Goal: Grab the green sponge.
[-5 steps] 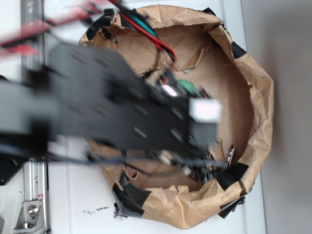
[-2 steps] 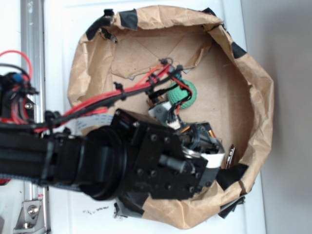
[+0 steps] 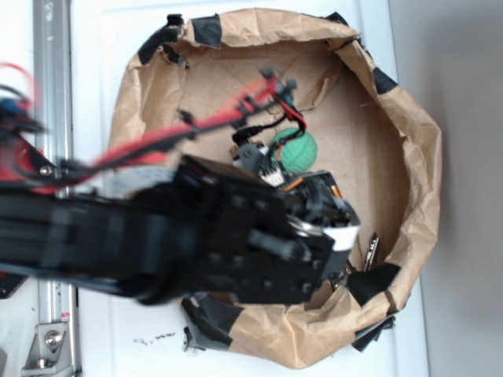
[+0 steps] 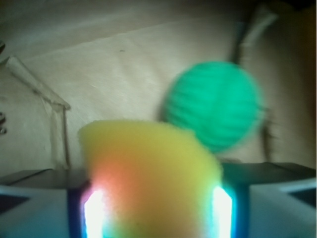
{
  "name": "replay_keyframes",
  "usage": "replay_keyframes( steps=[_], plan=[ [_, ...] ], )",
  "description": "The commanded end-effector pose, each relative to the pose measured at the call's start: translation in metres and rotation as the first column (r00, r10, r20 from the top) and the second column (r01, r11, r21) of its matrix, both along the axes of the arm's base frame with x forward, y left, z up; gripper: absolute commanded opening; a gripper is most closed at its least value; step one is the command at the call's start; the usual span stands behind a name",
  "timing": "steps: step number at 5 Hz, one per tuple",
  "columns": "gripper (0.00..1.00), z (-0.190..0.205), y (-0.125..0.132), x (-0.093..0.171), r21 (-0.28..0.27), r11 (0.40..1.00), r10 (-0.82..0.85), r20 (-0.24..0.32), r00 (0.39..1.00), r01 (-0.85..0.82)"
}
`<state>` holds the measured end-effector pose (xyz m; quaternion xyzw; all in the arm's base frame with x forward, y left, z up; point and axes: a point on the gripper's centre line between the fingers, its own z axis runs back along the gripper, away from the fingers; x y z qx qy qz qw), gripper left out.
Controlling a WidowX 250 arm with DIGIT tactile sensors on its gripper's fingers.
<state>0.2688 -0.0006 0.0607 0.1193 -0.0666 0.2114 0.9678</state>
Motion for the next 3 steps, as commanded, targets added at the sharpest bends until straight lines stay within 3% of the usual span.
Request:
replay_keyframes(
  steps=[1,2,3],
  plan=[
    [0.00,0.114,0.029,-0.021,-0.106,0.985,-0.118,0.157,0.981,0.136],
    [0.00,0.138,0.031,-0.025,-0.112,0.977,-0.159,0.183,0.970,0.181],
    [0.00,0.135,0.031,-0.023,-0.115,0.977,-0.158,0.176,0.972,0.179]
  ],
)
